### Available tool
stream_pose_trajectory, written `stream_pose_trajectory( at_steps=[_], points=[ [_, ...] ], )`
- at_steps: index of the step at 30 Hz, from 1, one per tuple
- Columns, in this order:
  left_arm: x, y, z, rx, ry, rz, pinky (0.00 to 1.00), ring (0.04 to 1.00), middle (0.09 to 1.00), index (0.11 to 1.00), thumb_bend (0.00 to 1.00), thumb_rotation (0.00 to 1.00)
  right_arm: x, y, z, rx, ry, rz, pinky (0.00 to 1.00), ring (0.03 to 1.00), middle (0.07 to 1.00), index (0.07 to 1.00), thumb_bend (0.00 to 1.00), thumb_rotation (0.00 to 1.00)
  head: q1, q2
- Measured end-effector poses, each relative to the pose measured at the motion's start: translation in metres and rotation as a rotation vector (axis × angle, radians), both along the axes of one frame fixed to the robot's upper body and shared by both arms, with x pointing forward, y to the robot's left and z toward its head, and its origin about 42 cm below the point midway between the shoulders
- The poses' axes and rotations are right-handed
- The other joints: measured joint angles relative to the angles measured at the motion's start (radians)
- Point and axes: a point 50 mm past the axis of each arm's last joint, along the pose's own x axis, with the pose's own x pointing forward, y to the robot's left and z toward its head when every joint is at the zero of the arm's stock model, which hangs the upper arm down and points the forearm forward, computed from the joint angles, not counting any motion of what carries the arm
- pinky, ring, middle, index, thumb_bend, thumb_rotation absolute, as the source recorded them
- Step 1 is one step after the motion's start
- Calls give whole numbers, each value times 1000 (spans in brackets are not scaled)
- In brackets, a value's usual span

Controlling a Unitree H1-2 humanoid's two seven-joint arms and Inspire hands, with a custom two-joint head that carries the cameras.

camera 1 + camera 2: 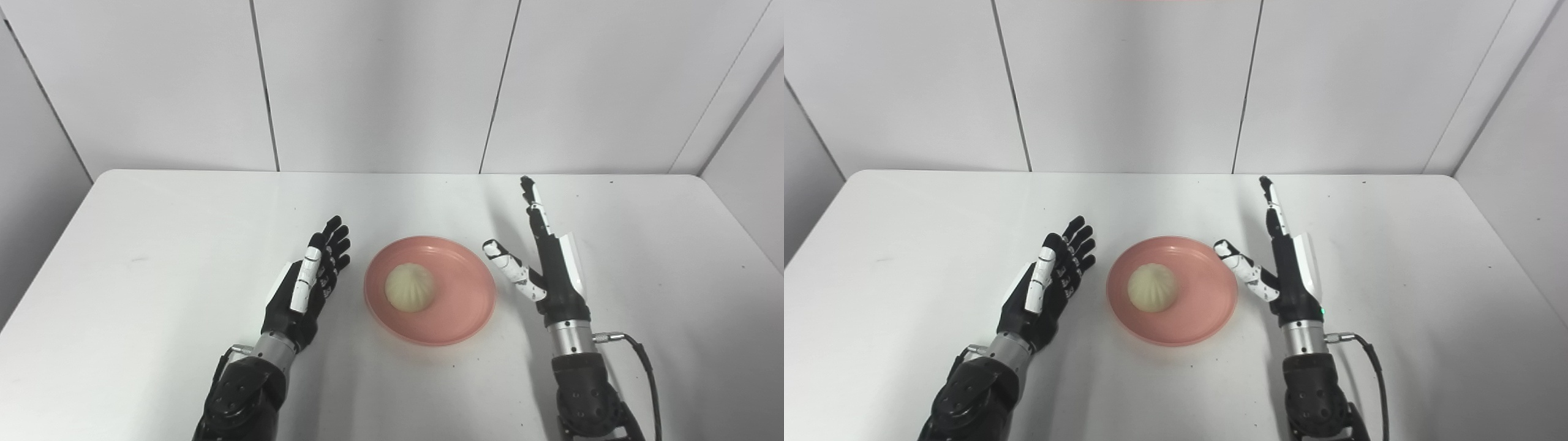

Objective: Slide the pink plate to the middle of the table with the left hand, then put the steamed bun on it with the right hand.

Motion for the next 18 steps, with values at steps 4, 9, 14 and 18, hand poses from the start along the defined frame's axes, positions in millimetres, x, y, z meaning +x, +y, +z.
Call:
stream_pose_trajectory(
  at_steps=[4,9,14,18],
  points=[
    [-1,0,-1,5,-6,2,1000,1000,1000,1000,659,980,-3,-6,-3,91,84,19,980,982,979,988,574,830,9,2],
    [-3,-2,-3,28,-27,14,1000,1000,1000,1000,661,991,-8,-10,-16,214,208,32,1000,987,970,981,602,829,58,-3],
    [-3,-4,-3,43,-28,47,1000,1000,1000,1000,676,1000,-20,-13,-17,281,235,36,963,944,942,951,660,815,87,-8],
    [-4,-4,-3,40,-26,68,1000,1000,1000,1000,674,998,-29,-13,-24,276,254,32,943,908,906,914,633,840,98,-5]
  ],
)
